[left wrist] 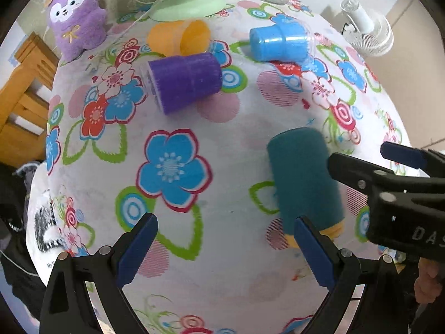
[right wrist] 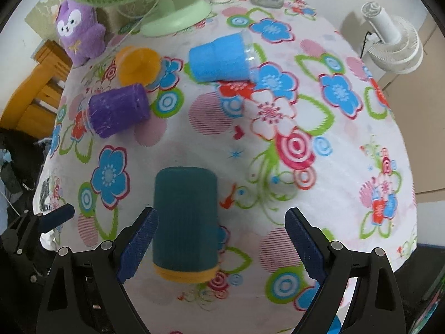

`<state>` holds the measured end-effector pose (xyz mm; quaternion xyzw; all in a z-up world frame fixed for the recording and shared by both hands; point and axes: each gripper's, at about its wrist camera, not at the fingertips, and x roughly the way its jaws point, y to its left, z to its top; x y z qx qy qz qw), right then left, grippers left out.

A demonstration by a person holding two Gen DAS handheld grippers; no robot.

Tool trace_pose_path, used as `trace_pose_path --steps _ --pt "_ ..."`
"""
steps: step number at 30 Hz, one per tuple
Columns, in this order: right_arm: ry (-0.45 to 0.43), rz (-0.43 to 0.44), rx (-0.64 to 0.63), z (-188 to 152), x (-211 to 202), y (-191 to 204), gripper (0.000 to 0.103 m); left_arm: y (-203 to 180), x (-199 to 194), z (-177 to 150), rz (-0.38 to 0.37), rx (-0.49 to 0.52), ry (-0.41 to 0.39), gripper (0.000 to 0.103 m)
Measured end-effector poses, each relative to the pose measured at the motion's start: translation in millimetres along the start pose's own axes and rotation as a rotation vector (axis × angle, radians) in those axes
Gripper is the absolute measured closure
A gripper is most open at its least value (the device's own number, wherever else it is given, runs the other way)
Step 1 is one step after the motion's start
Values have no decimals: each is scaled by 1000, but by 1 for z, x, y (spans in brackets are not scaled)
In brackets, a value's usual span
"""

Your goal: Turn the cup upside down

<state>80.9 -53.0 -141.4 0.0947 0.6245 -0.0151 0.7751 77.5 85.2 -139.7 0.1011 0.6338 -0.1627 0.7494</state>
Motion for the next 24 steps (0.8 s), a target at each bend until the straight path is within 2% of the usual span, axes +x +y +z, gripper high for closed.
trace_pose_path --steps 7,17,20,21,24 --pt "54 6 12 6 20 17 9 12 10 0 1 85 4 4" --pt "167 28 77 7 58 28 10 24 30 1 -8 112 60 4" --pt "189 19 85 6 69 31 23 27 35 0 -10 104 73 4" --pt "193 5 84 5 72 32 31 28 36 0 -15 99 77 4" --pt "178 -4 82 3 75 35 33 31 39 2 -26 91 87 4"
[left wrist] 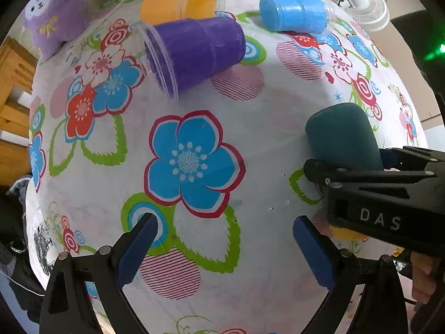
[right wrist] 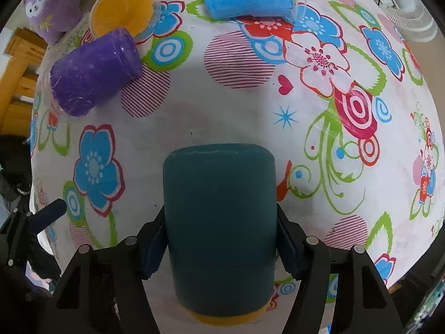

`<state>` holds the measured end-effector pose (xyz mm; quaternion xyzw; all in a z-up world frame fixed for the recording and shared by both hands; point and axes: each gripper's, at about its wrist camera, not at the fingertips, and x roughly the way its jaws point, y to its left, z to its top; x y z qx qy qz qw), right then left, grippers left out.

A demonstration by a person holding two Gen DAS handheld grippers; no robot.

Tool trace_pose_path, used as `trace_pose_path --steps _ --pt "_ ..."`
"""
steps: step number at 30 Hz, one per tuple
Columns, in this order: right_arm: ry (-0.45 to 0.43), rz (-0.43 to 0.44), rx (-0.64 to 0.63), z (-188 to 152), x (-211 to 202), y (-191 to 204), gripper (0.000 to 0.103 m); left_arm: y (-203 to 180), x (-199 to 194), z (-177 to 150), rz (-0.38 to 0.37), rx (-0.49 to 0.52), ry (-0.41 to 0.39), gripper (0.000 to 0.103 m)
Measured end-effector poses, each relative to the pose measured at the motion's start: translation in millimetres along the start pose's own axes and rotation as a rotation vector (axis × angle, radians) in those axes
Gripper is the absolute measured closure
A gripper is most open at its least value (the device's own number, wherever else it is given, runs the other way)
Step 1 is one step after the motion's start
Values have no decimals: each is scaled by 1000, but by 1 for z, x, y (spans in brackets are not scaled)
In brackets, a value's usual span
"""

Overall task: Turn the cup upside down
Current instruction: 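Lift the teal cup off the table with the right tool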

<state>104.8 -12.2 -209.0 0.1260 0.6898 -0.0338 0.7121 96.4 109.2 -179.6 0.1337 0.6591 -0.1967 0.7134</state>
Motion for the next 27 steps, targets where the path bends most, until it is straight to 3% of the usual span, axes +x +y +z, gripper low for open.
trace_pose_path --steps 11,27 --pt "-46 -10 -54 -6 -1 10 34 -4 2 3 0 -8 -6 4" --pt "-186 20 -139 -6 -69 -18 34 -29 -35 11 12 -87 -77 6"
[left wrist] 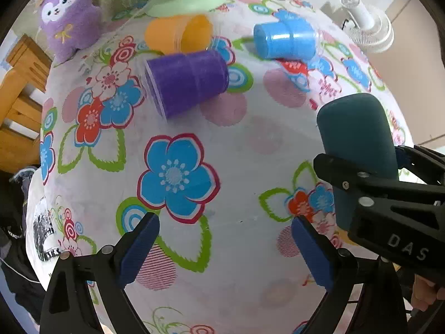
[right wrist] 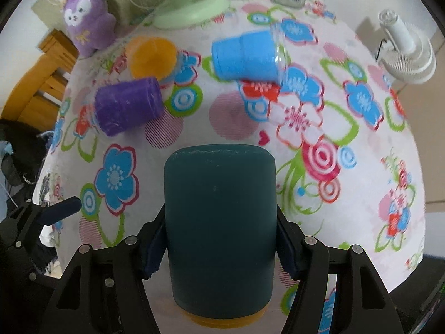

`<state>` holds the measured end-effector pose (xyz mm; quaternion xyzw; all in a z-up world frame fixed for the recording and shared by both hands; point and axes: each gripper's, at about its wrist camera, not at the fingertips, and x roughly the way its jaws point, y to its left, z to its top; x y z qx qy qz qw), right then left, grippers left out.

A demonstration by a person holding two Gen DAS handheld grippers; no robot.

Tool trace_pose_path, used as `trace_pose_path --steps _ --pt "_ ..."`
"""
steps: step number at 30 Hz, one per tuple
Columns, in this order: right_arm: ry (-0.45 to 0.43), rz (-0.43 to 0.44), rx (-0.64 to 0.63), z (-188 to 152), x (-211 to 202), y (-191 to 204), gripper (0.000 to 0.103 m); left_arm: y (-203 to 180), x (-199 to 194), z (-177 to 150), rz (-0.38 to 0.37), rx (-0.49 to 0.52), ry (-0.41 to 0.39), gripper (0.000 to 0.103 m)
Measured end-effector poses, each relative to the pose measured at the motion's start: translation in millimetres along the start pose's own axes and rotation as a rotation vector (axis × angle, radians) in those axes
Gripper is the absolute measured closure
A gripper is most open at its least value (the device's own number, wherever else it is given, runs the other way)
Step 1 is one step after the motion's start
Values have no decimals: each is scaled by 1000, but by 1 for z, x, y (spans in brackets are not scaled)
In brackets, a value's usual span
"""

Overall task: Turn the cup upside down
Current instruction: 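Lift the teal cup off the table with the right tool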

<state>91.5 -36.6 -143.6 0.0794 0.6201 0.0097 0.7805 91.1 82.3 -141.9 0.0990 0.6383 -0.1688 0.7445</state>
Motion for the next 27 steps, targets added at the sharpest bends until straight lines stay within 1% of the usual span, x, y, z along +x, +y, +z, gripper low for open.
trace_pose_path --steps 6,12,17,21,25,27 --pt "-94 6 -57 8 -27 -9 34 -7 -14 0 15 -38 -47 6" --pt "-184 24 -98 12 -50 -18 34 -15 -25 1 33 -87 -67 6" --pt "-230 33 -131 11 -55 -22 34 -21 -32 -1 52 -122 -75 6" --pt "-275 61 -161 9 -59 -25 34 -27 -37 -1 68 -135 -84 6" --pt "-351 77 -215 5 -58 -26 34 -32 -36 -3 78 -150 -93 6" --pt "-397 110 -237 2 -56 -29 34 -34 -33 -4 79 -154 -96 6"
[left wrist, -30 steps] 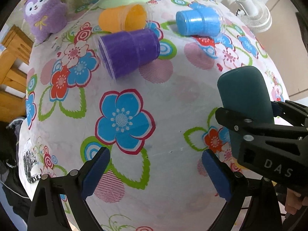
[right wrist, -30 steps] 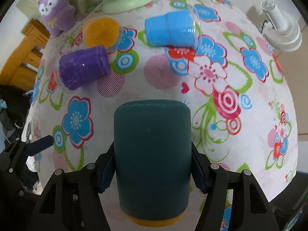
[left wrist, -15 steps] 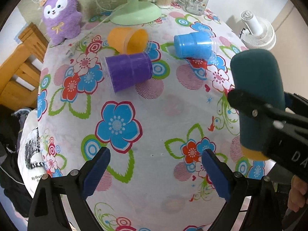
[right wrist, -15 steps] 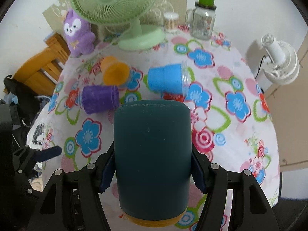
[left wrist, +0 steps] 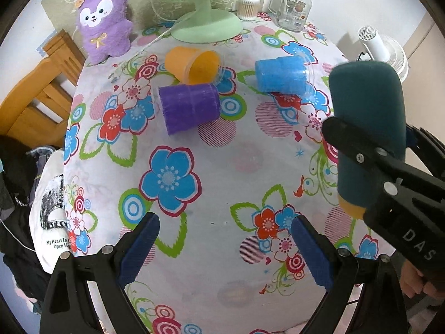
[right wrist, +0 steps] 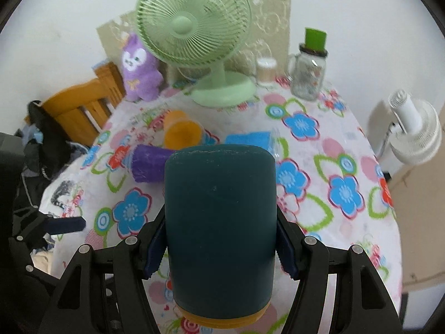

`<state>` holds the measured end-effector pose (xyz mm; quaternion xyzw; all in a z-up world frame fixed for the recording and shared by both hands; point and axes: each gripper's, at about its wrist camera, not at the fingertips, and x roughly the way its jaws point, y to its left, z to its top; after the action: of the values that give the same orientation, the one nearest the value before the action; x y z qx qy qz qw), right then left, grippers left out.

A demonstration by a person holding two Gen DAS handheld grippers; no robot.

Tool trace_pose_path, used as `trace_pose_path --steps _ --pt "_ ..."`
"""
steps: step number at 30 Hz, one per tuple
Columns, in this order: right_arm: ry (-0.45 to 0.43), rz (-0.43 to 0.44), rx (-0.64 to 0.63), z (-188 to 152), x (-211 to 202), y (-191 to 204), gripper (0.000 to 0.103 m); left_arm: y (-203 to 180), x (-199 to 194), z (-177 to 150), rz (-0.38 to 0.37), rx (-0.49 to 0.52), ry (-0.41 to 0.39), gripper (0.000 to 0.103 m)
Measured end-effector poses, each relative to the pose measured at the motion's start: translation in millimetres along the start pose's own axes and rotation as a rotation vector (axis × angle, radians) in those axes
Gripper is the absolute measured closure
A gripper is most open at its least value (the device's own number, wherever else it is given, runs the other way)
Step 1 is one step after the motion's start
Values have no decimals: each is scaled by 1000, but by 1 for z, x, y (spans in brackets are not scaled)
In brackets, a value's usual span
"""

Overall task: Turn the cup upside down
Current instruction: 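Lift the teal cup off the table with the right tool, then rotate the teal cup rim-down and set it on the table with the right tool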

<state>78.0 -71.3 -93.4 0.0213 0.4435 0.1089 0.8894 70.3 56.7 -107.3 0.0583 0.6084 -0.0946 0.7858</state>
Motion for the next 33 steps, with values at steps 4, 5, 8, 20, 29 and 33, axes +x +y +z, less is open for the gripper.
trace_pose_path --steps 4,5,8,20,29,33 --pt "-116 24 -71 -13 3 1 34 -1 12 -6 8 1 -5 6" --pt "-130 21 -82 -16 5 2 34 0 15 -7 4 -3 -1 6" --pt "-142 20 -97 -26 15 2 34 5 26 -12 -5 -40 1 6" --pt "-180 -19 -42 -54 39 -8 34 7 58 -15 -41 18 -37 6" --pt "-213 0 -34 -68 46 -8 34 -1 69 -17 -23 95 -69 6" --pt "-223 5 -24 -77 47 -8 34 -3 75 -21 -13 113 -69 6"
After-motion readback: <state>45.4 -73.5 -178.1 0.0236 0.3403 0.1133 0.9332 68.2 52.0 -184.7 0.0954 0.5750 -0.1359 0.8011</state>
